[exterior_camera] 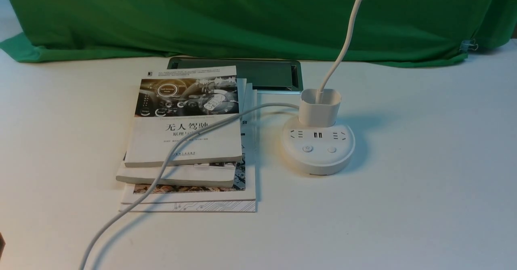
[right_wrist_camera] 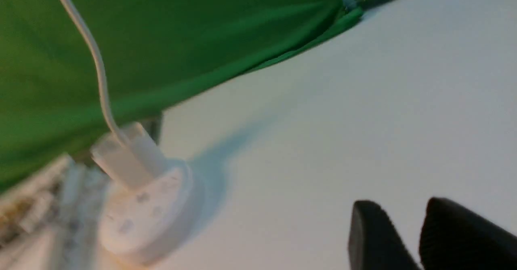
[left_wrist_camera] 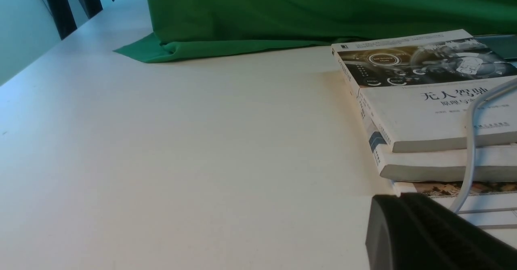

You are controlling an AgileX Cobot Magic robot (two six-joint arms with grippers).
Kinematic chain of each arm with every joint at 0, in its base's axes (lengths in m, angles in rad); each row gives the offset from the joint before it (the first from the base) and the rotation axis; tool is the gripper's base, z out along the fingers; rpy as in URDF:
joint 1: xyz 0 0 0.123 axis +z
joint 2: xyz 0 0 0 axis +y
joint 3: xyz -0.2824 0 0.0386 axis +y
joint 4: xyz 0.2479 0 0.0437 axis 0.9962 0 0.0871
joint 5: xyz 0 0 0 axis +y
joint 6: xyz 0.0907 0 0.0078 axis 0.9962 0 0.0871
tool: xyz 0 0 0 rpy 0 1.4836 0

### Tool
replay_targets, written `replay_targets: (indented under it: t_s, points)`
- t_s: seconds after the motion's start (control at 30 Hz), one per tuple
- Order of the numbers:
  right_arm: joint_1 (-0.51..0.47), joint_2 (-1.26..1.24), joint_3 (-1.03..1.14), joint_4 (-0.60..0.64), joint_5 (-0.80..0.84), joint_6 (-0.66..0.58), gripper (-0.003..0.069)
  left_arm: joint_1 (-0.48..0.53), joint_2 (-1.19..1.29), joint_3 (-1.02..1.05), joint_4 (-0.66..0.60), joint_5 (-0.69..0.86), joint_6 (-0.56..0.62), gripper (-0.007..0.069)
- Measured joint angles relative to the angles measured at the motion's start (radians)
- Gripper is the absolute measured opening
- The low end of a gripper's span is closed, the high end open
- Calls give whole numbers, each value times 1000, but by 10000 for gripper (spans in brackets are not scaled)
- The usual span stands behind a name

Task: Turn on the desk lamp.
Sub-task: Use the right arm to press the button switch on the lamp holder

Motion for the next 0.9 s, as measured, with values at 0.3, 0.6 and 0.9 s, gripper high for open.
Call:
replay_targets:
  t_s: [0.3,0.6,0.9]
  points:
    - [0,0,0,102,4,482,241,0,0,0,0,0,0,21]
    - [2,0,0,108,-77,310,241,0,0,0,0,0,0,21]
    - [110,180,-344,106,-22,-365,35,0,0,0,0,0,0,21]
